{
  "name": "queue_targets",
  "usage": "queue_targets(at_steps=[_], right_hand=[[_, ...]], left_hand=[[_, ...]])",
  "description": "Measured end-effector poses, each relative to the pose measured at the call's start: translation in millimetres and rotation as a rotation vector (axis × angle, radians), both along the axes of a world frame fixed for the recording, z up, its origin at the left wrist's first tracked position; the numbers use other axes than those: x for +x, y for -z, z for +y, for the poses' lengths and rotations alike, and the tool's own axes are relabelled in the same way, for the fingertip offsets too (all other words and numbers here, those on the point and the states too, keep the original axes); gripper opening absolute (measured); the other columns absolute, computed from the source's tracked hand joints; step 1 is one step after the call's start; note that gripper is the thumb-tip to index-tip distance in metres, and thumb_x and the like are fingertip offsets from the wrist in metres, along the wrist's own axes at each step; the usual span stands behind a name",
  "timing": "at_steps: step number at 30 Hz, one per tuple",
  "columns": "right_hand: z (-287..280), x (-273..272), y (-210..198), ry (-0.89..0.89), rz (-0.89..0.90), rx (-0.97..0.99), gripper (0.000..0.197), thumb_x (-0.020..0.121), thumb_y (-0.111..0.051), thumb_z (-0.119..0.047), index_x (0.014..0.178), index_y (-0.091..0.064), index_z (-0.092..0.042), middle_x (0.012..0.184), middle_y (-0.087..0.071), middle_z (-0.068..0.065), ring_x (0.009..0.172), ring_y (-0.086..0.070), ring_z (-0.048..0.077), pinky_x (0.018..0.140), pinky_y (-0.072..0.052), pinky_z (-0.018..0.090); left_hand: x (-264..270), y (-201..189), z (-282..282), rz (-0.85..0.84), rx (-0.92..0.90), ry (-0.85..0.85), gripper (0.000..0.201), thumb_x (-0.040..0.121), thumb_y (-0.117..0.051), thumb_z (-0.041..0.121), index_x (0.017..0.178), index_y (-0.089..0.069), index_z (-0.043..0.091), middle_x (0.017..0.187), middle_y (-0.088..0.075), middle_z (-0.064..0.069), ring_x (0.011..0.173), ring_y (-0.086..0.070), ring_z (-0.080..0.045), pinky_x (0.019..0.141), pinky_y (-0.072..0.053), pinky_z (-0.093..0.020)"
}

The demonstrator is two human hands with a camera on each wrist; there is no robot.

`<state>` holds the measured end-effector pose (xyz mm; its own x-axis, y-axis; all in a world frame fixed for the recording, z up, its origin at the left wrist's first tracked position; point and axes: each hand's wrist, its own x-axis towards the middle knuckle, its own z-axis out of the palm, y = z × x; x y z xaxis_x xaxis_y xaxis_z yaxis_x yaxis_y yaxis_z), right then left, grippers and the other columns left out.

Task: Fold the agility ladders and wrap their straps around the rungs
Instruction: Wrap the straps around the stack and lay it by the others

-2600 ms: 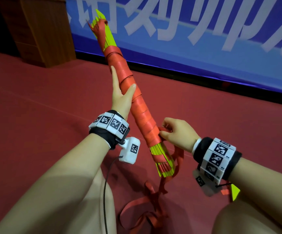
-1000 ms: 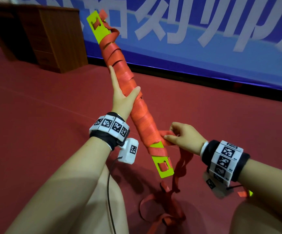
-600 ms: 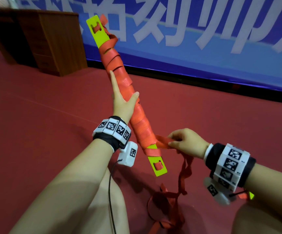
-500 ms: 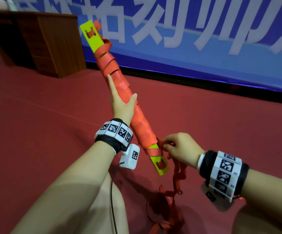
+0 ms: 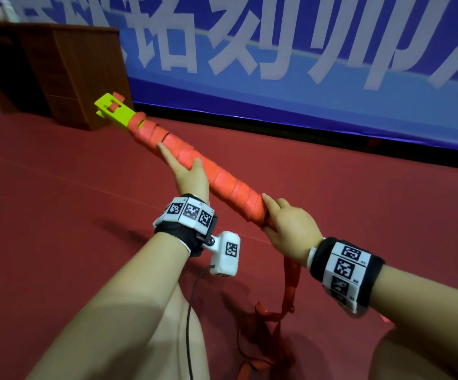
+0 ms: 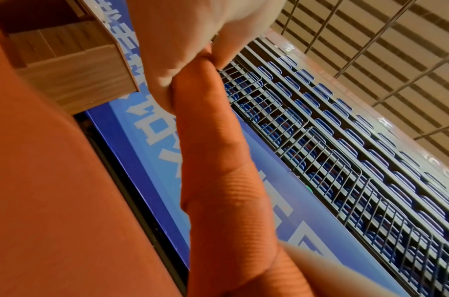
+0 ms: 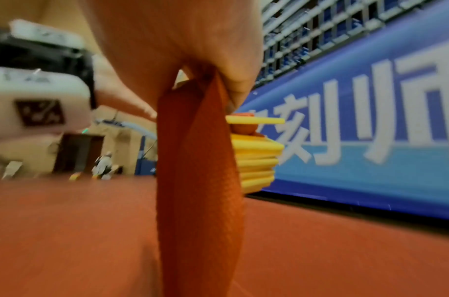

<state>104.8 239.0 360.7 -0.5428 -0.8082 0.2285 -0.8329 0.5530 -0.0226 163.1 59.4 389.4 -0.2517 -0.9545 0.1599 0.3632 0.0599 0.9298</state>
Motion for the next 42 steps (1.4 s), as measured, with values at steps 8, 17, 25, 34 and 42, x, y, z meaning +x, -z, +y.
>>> queue_targets(at_steps=[8, 17, 25, 34, 42], right_hand=[[12, -19, -16, -0.321, -0.696, -0.351, 0.042, 0.084, -0.071, -0.011, 0.121, -0.059, -0.028, 0.111, -0.068, -0.001, 0.100, -0.063, 0.009, 0.089, -0.049, 0.023], [13, -24, -26, -0.202, -1.058, -0.379, 0.030, 0.075, -0.077, -0.005, 0.099, -0.071, -0.021, 0.089, -0.074, -0.003, 0.081, -0.067, 0.006, 0.078, -0.054, 0.020], [21, -39, -29, -0.024, -1.262, -0.411, 0.028, 0.069, -0.072, -0.040, 0.068, -0.059, -0.015, 0.062, -0.055, 0.004, 0.053, -0.051, 0.013, 0.053, -0.043, 0.022], [23, -36, -21, -0.029, -0.494, -0.303, 0.017, 0.081, -0.072, -0.018, 0.071, -0.058, -0.018, 0.073, -0.062, -0.005, 0.059, -0.053, 0.001, 0.063, -0.038, 0.025], [18, -7, -9, -0.024, -0.455, -0.334, 0.040, 0.090, -0.055, -0.020, 0.130, -0.056, -0.016, 0.110, -0.070, 0.002, 0.102, -0.065, 0.017, 0.088, -0.044, 0.021]], left_hand=[[15, -15, -8, 0.132, 0.097, 0.267, 0.084, 0.093, -0.059, 0.025, 0.153, -0.003, 0.042, 0.132, -0.050, 0.007, 0.119, -0.058, -0.018, 0.091, -0.051, -0.035], [20, -23, 6, 0.219, 0.010, 0.336, 0.094, 0.079, -0.054, 0.006, 0.151, -0.010, 0.047, 0.142, -0.050, -0.008, 0.115, -0.058, -0.039, 0.099, -0.045, -0.060], [13, -14, -2, 0.132, -0.054, 0.303, 0.099, 0.073, -0.062, 0.026, 0.148, -0.003, 0.051, 0.159, -0.024, 0.008, 0.138, -0.041, -0.016, 0.114, -0.033, -0.048], [8, -10, 7, -0.014, -0.224, 0.200, 0.093, 0.090, -0.059, 0.011, 0.154, 0.002, 0.036, 0.162, -0.011, 0.004, 0.143, -0.025, -0.008, 0.119, -0.023, -0.032], [0, 1, 10, -0.045, -0.126, 0.034, 0.091, 0.090, -0.062, 0.012, 0.155, -0.003, 0.035, 0.156, -0.024, 0.000, 0.127, -0.033, -0.003, 0.100, -0.027, -0.019]])
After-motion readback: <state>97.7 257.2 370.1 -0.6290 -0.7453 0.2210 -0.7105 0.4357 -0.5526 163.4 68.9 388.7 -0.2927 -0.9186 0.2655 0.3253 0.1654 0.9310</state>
